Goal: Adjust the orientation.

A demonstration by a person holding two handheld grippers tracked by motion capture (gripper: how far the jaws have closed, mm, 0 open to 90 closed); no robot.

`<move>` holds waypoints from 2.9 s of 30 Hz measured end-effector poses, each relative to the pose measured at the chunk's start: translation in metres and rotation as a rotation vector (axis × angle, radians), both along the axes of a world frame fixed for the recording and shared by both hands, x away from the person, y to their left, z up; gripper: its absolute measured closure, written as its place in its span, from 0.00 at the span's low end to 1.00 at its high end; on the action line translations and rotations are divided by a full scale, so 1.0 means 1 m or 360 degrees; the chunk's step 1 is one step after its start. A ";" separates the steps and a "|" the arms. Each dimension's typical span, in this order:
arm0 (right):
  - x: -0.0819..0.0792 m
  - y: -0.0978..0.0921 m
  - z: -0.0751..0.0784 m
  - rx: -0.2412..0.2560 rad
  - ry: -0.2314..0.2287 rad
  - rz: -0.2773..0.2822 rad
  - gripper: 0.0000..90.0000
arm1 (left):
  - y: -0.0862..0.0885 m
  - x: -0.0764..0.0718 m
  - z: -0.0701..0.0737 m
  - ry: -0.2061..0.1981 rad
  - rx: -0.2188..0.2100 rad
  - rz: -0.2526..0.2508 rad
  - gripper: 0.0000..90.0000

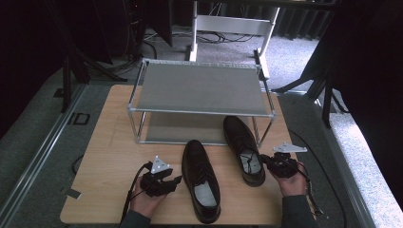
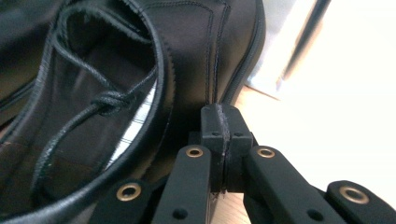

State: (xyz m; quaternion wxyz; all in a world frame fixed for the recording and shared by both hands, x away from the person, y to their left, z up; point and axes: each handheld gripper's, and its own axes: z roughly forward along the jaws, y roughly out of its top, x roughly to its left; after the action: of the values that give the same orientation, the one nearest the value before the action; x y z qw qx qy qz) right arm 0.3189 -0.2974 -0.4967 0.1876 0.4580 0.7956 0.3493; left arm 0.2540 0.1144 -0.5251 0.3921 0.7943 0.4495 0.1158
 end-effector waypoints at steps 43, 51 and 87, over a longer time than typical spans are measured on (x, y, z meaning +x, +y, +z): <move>-0.001 -0.020 -0.007 0.0048 0.0015 -0.0111 0.66 | -0.065 -0.020 0.034 -0.0313 0.0221 -0.0142 0.73; -0.001 -0.021 -0.007 0.0048 0.0012 -0.0114 0.65 | -0.056 -0.021 0.036 -0.0422 0.0271 -0.0018 0.89; -0.001 -0.017 0.005 0.0070 -0.0044 -0.0091 0.66 | -0.123 0.047 0.028 -0.0622 0.0251 0.0026 0.84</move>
State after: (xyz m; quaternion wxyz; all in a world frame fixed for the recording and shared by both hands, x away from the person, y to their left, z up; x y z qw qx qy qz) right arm 0.3183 -0.3148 -0.4921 0.1983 0.4798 0.7717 0.3673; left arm 0.3005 -0.0085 -0.4969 0.4074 0.7813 0.3608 0.3056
